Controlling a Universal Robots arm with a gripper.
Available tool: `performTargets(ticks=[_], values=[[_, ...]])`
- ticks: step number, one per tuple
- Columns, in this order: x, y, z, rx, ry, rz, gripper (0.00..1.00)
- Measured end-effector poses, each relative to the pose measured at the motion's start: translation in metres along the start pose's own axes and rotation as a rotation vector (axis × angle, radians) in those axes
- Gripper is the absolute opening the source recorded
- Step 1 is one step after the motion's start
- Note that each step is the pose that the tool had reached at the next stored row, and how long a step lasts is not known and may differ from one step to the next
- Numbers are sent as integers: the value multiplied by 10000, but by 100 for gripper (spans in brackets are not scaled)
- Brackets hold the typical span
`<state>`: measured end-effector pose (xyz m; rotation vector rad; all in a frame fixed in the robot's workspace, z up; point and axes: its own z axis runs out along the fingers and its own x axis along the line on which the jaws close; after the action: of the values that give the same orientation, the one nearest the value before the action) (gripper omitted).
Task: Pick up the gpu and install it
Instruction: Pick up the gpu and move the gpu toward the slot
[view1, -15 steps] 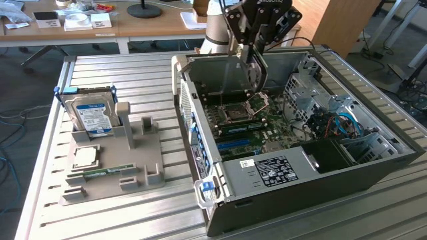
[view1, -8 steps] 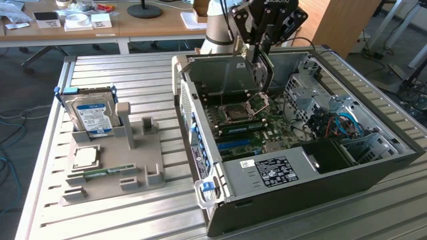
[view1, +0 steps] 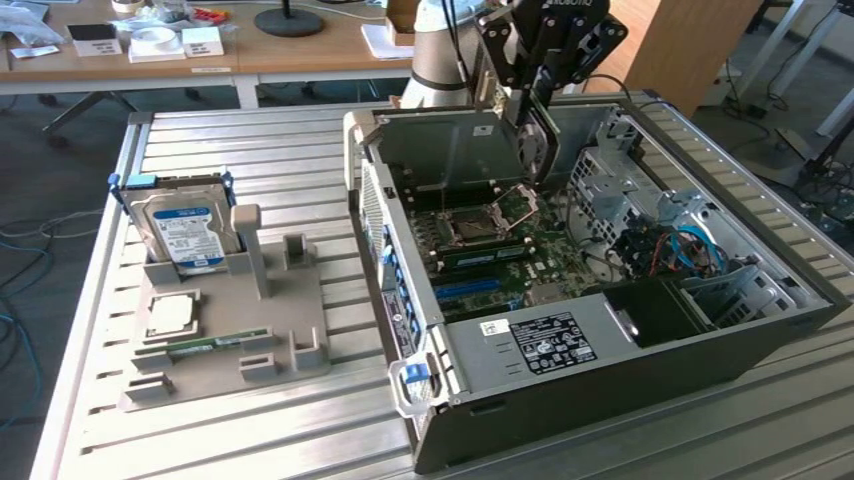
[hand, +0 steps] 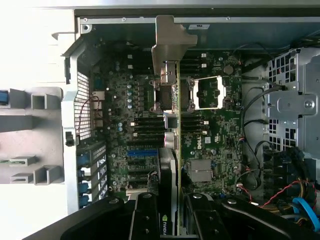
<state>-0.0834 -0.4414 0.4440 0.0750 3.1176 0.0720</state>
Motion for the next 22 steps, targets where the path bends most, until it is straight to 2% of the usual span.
performTargets(ticks=[22], values=[[-73,5,2,0,0,0,27]])
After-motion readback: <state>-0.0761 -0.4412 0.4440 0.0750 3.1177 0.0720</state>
